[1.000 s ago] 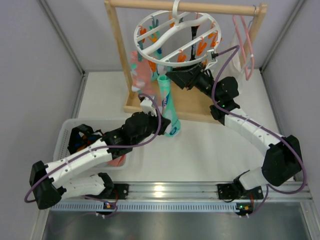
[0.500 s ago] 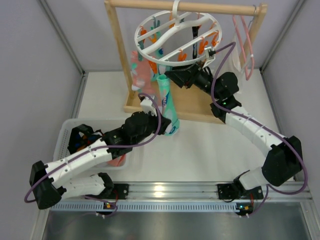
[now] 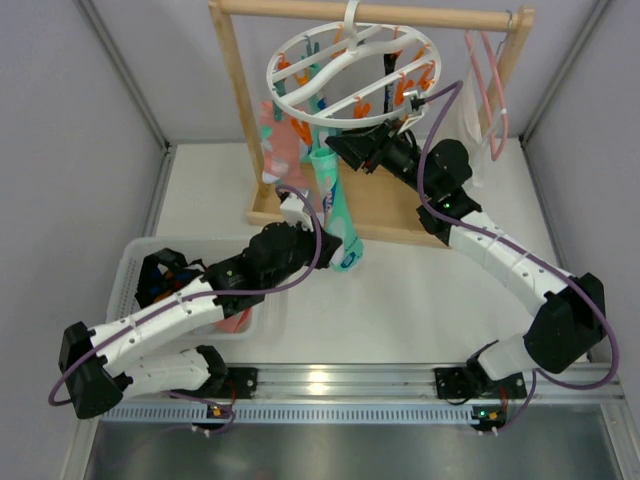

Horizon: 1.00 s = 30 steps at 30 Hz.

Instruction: Remove the socks clipped to the hanger

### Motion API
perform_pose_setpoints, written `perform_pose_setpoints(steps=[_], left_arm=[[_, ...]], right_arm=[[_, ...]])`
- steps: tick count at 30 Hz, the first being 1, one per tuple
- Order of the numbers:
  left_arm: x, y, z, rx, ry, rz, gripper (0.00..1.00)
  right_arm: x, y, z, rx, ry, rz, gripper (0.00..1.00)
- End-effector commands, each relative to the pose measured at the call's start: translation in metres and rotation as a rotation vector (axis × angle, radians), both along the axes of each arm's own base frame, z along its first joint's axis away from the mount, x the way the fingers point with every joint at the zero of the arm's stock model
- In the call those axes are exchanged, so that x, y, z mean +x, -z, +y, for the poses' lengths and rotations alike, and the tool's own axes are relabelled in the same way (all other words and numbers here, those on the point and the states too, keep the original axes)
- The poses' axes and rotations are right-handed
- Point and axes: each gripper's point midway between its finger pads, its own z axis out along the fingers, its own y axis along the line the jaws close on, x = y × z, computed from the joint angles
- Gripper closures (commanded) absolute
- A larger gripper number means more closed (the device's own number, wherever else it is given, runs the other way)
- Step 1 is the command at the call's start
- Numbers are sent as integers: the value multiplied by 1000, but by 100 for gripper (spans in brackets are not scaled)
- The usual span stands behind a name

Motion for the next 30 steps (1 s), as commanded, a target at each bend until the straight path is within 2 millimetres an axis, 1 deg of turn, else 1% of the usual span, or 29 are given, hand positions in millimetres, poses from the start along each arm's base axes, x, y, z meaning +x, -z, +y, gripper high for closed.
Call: perform_pose_setpoints(steps=[1, 4, 7, 9, 10, 12, 17, 23, 28, 29, 30], left_arm=[[2, -18, 5, -24, -17, -40, 100], [5, -17, 8, -13, -34, -46, 100], [8, -16, 7, 7, -42, -48, 100], [9, -17, 6, 12, -39, -51, 100], [9, -16, 5, 15, -37, -49, 100], [10, -17, 3, 12, -31, -48, 100], [10, -18, 0, 14, -25, -47, 100], [11, -13, -1, 25, -24, -41, 100], [11, -11, -2, 27, -20, -36, 100], [11, -12, -2, 25, -20, -37, 100], [11, -11, -2, 27, -22, -37, 100]], right_arm=[[-12, -27, 1, 34, 2, -56, 71], [-13, -30, -1, 41, 6, -54, 76], [-14, -35, -2, 57, 7, -49, 77], [-15, -40, -3, 70, 5, -47, 64], [-15, -41, -3, 74, 6, -50, 61], [-15, -46, -4, 80, 9, -52, 60], [-14, -49, -4, 97, 10, -47, 61], [-18, -53, 0, 114, -10, -48, 61], [-20, -59, -1, 125, -8, -50, 70], [-21, -60, -1, 125, -9, -52, 76], [-22, -61, -1, 126, -9, -53, 78]])
